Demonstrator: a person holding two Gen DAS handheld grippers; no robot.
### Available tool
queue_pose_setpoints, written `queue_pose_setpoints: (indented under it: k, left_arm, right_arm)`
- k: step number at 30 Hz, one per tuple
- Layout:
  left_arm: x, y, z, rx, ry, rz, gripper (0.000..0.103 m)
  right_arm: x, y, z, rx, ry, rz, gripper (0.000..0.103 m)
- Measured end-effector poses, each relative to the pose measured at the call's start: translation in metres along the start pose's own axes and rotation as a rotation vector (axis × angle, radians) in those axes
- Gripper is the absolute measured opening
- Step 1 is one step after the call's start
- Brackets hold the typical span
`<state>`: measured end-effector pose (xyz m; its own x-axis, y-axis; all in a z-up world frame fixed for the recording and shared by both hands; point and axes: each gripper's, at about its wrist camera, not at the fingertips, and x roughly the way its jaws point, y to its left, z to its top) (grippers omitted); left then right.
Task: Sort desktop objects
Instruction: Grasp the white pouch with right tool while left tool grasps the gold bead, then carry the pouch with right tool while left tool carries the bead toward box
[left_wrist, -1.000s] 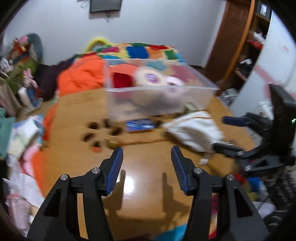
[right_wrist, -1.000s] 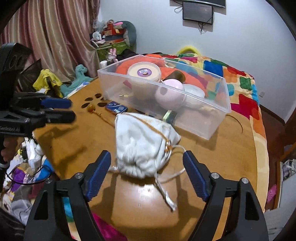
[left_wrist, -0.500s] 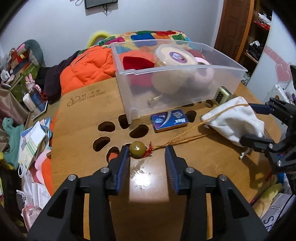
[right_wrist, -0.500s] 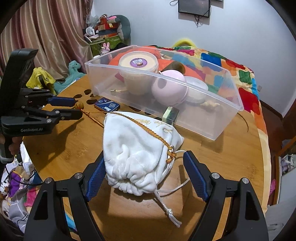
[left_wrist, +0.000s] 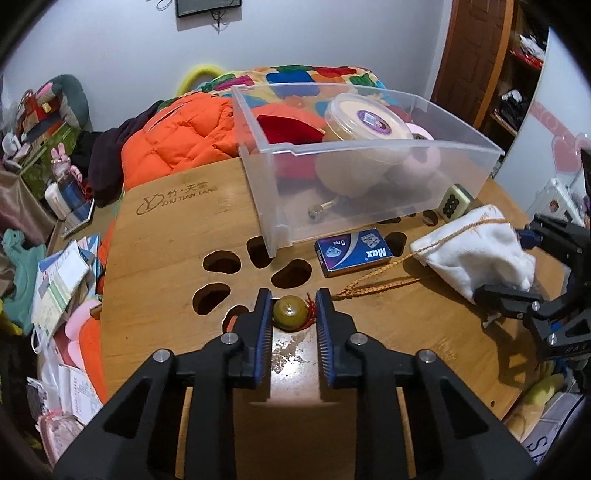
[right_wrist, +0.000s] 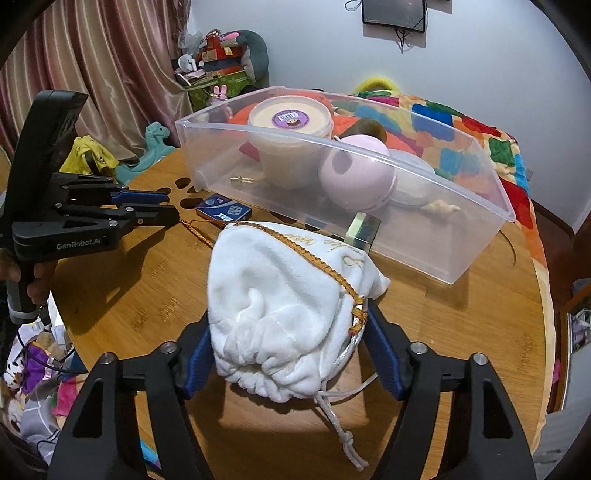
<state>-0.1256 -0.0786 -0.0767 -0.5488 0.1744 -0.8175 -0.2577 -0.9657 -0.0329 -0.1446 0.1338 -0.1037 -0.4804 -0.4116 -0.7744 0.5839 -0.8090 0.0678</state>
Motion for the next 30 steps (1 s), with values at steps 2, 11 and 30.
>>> queue_pose_setpoints:
  k: [2,11,30]
  left_arm:
    - [-0.002,0.001,0.0,-0.016,-0.011,0.028,0.019]
    - [-0.022,-0.004,0.002,-0.024,-0.058,0.012,0.019]
    - [-0.059,-0.032,0.011,0.003,-0.138,-0.033,0.019]
  right_arm:
    - [-0.001,0.001,0.001,0.002,-0.007,0.006,0.062]
    - [-0.012,-0.002,0.004,0.041,-0.037,0.05,0.047]
    - [-0.062,0.002,0.007,0.029,-0.143,-0.001,0.044]
